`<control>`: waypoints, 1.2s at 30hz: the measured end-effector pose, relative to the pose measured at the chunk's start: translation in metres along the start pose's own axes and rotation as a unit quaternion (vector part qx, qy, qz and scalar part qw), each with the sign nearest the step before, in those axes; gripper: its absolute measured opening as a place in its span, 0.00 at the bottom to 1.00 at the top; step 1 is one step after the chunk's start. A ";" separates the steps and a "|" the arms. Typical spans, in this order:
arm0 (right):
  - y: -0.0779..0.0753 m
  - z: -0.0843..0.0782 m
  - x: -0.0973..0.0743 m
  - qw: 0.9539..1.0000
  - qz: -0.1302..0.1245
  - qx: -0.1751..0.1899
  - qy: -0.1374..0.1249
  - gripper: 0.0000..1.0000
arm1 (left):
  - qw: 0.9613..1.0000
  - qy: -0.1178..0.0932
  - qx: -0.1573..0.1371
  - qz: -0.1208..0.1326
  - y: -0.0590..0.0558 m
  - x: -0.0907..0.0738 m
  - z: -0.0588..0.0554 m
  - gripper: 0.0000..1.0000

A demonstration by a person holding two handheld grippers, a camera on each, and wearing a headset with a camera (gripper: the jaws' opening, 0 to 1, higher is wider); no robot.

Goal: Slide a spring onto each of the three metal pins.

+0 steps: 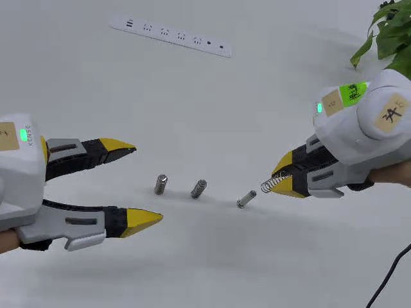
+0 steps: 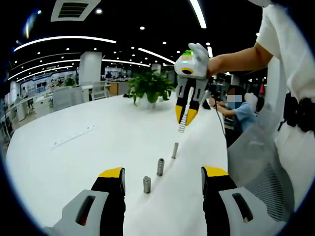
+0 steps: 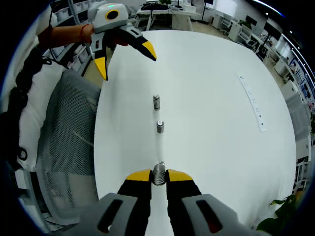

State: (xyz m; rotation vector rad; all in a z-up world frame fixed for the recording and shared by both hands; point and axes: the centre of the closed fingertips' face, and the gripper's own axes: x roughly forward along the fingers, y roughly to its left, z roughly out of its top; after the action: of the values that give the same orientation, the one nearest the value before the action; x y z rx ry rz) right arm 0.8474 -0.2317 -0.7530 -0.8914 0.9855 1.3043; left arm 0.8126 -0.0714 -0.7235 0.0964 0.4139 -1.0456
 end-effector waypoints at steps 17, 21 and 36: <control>-0.005 -0.010 0.027 1.000 0.010 0.002 0.024 0.12 | 1.000 0.013 -0.008 -0.007 -0.006 0.004 -0.008 0.73; -0.004 -0.011 0.029 1.000 0.014 0.003 0.025 0.12 | 1.000 0.016 -0.008 -0.008 -0.006 0.005 -0.010 0.74; -0.004 -0.012 0.040 0.999 0.018 0.002 0.026 0.12 | 1.000 0.016 -0.011 -0.011 -0.007 0.005 -0.010 0.74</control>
State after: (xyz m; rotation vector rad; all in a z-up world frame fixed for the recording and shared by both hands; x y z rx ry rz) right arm 0.8504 -0.2293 -0.7952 -0.9132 1.0488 1.3142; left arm 0.8058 -0.0767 -0.7337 0.0881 0.4558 -1.0613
